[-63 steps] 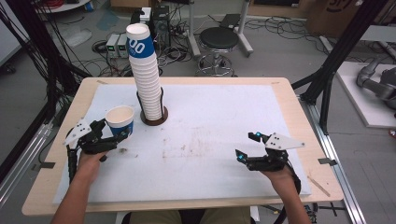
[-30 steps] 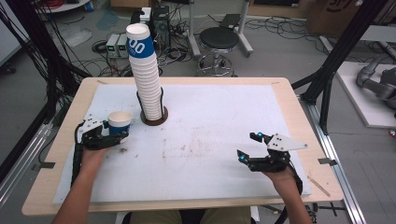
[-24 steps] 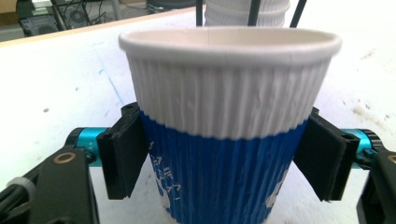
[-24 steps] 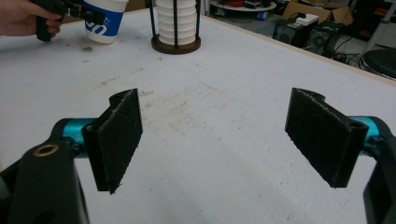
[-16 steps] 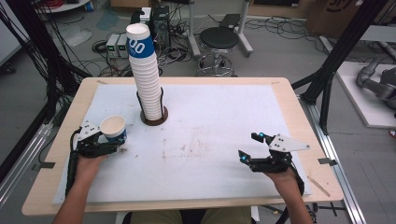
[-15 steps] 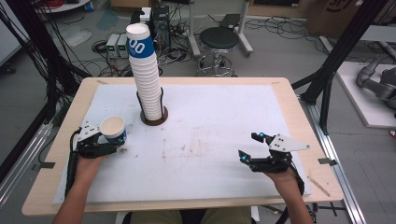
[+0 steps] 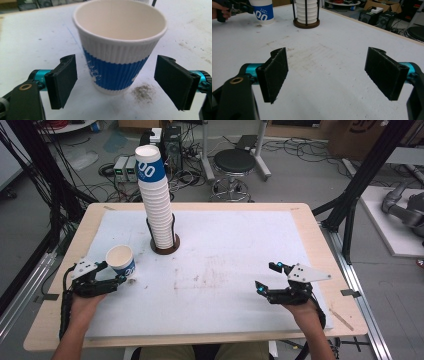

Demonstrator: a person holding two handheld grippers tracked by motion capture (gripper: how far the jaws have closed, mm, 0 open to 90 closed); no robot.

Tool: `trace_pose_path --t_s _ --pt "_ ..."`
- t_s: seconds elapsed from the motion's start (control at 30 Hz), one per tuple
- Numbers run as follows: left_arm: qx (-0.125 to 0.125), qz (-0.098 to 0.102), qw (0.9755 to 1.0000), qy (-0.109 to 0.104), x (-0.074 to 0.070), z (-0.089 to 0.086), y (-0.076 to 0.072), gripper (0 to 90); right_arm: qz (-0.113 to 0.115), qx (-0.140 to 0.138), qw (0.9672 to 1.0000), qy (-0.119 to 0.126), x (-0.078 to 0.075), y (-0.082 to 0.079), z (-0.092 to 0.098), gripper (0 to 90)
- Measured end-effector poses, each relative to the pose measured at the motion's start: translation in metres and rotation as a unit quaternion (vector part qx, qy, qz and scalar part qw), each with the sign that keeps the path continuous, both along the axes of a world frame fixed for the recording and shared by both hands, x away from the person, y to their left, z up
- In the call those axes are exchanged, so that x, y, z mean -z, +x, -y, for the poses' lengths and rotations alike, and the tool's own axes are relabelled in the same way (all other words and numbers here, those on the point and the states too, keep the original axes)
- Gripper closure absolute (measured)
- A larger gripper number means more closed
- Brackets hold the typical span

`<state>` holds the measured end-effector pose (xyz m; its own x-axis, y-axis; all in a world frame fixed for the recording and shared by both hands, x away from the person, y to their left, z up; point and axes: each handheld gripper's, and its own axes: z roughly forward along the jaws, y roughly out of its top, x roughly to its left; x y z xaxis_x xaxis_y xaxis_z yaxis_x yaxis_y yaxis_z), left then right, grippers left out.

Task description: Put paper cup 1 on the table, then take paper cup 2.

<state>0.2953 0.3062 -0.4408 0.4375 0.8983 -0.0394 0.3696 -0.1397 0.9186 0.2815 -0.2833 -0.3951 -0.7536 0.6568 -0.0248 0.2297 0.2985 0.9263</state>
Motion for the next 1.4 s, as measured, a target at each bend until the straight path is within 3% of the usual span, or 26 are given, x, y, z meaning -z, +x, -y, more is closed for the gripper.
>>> trace_pose_path --t_s 0.17,0.33,0.63,1.0,1.23,1.4 --pt "-0.015 0.04 0.9978 -0.05 -0.009 -0.01 -0.018 18.7 -0.005 0.01 0.9999 -0.004 0.001 0.001 0.002 19.3" --pt "-0.009 0.088 0.9914 -0.096 -0.02 -0.01 -0.028 18.6 -0.013 0.024 0.9996 -0.009 0.004 0.003 0.005 19.3" --pt "0.035 0.125 0.9858 -0.107 -0.039 0.007 -0.031 18.6 -0.022 0.048 0.9986 -0.001 0.005 0.003 0.014 19.3" --pt "0.092 0.135 0.9795 -0.118 -0.047 0.022 -0.029 18.6 -0.014 0.07 0.9975 0.007 0.003 0.001 0.023 19.3" --pt "0.109 0.125 0.9799 -0.111 -0.046 0.033 -0.029 18.6 -0.017 0.066 0.9976 0.005 0.003 -0.002 0.023 19.3" --pt "0.12 0.123 0.9785 -0.114 -0.046 0.039 -0.028 18.5 -0.013 0.072 0.9973 0.008 0.002 -0.003 0.027 19.3"
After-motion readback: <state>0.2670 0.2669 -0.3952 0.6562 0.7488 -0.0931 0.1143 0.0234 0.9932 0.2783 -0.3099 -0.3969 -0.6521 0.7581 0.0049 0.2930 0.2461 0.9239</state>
